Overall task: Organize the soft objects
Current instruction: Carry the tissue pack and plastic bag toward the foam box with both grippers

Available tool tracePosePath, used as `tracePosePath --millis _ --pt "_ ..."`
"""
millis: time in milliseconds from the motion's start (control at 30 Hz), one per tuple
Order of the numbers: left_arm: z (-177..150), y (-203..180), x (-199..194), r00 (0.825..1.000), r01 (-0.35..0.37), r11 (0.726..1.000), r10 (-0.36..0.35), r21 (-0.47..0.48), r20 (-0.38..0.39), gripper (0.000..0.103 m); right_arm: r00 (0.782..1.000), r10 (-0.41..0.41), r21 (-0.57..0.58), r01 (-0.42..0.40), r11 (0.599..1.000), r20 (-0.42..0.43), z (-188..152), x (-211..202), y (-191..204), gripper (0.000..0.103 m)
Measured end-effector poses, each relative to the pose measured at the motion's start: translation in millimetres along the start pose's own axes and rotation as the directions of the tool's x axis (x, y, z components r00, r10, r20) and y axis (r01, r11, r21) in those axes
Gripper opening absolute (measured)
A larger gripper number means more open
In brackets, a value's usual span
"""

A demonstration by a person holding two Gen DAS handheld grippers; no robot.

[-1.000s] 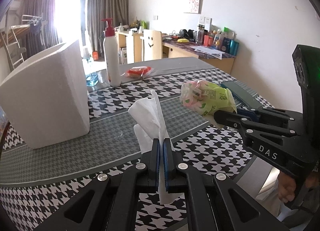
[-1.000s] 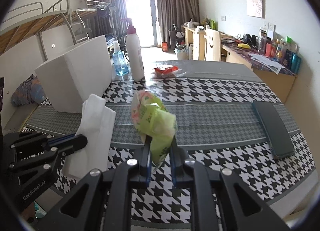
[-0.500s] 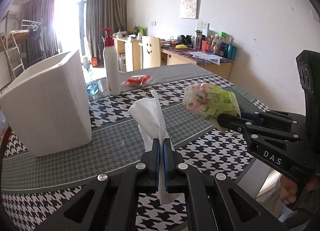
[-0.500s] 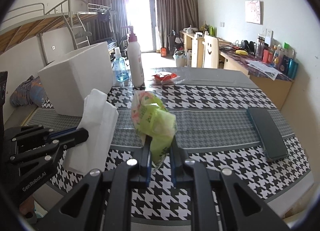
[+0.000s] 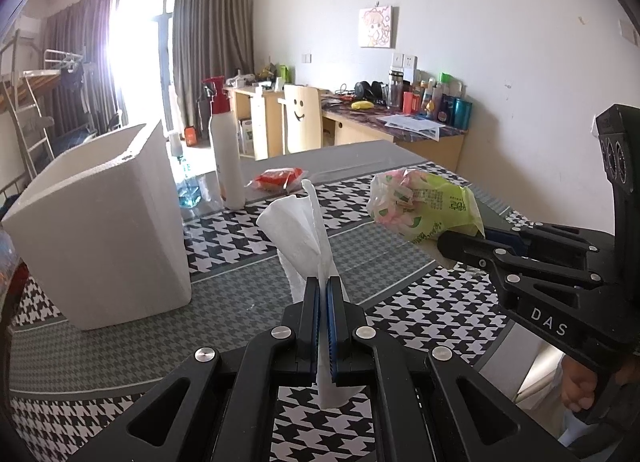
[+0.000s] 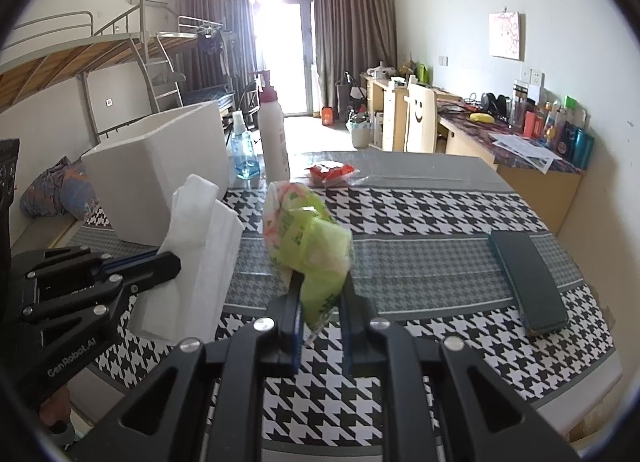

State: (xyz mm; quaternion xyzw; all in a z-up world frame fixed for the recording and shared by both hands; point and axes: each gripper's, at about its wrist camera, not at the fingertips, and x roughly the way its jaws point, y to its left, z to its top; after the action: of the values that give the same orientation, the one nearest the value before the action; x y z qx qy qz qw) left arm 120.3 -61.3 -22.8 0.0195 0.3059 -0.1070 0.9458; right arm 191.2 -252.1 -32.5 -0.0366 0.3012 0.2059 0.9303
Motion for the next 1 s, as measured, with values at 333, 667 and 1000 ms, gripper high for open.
tracePosePath --millis 333,667,1000 --pt "7.0 0.7 -4.6 1.000 -0.013 1.000 0.012 0.012 0.023 0.004 1.000 0.000 -0.008 0.001 1.000 0.024 7.5 -5.2 -1.8 0.019" --pt "14.1 2.5 -9.9 0.999 -0.025 0.999 0.024 0.020 0.049 0.004 0.999 -0.004 -0.018 0.005 1.000 0.041 15.1 -6.8 -0.5 0.019" --pt "25.5 4.8 -10.3 0.997 -0.041 0.999 0.039 0.032 0.073 0.004 0.998 0.001 -0.014 0.000 1.000 0.056 24.6 -7.9 -2.0 0.019"
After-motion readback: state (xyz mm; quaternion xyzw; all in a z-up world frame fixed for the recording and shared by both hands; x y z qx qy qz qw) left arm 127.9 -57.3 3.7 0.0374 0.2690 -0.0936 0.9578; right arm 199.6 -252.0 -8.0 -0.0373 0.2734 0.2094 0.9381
